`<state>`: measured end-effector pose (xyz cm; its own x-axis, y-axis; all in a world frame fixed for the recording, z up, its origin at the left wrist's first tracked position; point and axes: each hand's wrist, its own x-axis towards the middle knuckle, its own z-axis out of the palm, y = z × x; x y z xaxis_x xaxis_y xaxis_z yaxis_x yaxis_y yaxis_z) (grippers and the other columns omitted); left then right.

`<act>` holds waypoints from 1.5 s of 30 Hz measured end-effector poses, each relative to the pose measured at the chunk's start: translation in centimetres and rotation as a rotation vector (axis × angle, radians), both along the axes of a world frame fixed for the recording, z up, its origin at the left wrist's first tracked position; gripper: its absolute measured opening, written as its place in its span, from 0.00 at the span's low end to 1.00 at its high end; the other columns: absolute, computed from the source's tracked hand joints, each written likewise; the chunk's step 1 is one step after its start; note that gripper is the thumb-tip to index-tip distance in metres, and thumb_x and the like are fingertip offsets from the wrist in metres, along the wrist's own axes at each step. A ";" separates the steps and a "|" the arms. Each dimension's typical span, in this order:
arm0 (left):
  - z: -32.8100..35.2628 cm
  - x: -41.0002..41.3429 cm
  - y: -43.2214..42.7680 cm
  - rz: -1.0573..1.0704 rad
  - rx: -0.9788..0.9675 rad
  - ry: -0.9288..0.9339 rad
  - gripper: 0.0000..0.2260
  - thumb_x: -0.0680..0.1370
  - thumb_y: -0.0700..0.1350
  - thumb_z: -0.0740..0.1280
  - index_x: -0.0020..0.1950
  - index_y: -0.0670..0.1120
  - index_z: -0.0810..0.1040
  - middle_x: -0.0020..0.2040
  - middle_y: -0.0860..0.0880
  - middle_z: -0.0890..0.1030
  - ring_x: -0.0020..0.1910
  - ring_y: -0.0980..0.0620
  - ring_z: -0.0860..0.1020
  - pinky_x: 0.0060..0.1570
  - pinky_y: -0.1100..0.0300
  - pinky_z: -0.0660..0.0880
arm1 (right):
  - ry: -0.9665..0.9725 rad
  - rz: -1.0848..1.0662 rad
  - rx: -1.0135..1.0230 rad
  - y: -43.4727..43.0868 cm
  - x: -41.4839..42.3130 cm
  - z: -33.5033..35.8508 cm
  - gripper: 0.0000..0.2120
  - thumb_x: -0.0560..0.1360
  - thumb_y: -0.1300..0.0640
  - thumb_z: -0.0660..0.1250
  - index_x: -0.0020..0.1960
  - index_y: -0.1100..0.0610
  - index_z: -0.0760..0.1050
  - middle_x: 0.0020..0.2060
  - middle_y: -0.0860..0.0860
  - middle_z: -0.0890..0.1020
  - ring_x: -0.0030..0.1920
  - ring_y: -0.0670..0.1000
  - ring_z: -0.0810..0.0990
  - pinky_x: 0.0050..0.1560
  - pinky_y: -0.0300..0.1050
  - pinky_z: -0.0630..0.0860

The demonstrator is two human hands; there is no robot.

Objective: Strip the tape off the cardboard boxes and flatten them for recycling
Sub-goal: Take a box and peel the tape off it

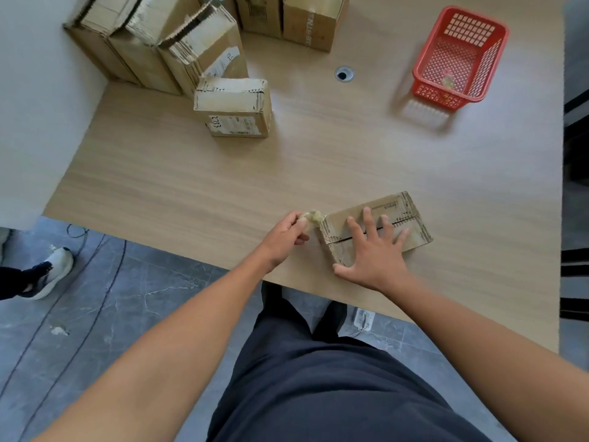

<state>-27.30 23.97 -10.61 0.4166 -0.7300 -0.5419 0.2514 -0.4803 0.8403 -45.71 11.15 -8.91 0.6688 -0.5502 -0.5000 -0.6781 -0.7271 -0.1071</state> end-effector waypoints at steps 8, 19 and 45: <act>-0.3 -0.6 -0.2 0.155 -0.138 -0.268 0.10 0.84 0.49 0.63 0.65 0.59 0.76 0.62 0.52 0.74 0.54 0.58 0.79 0.52 0.63 0.78 | -0.017 -0.155 -0.037 1.4 1.1 -0.1 0.50 0.65 0.16 0.46 0.80 0.40 0.44 0.82 0.49 0.45 0.80 0.65 0.45 0.72 0.80 0.42; -1.4 3.9 -2.0 -0.322 -0.103 -0.603 0.19 0.73 0.56 0.77 0.58 0.48 0.80 0.58 0.52 0.74 0.60 0.54 0.73 0.62 0.61 0.71 | -0.120 -0.381 -0.107 2.2 3.0 -0.7 0.47 0.66 0.21 0.59 0.79 0.40 0.53 0.77 0.46 0.56 0.78 0.61 0.51 0.73 0.78 0.47; -2.0 4.9 -4.8 -0.392 0.035 0.045 0.09 0.87 0.48 0.55 0.60 0.52 0.74 0.52 0.50 0.79 0.42 0.56 0.76 0.37 0.64 0.72 | -0.035 -0.519 -0.014 3.4 3.2 0.0 0.46 0.65 0.19 0.57 0.78 0.28 0.42 0.82 0.44 0.39 0.82 0.53 0.36 0.70 0.81 0.39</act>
<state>-22.41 19.20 -12.56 0.0847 -0.8095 -0.5810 0.0793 -0.5758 0.8138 -42.51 14.51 -8.90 0.3226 -0.8200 -0.4728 -0.9459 -0.2979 -0.1288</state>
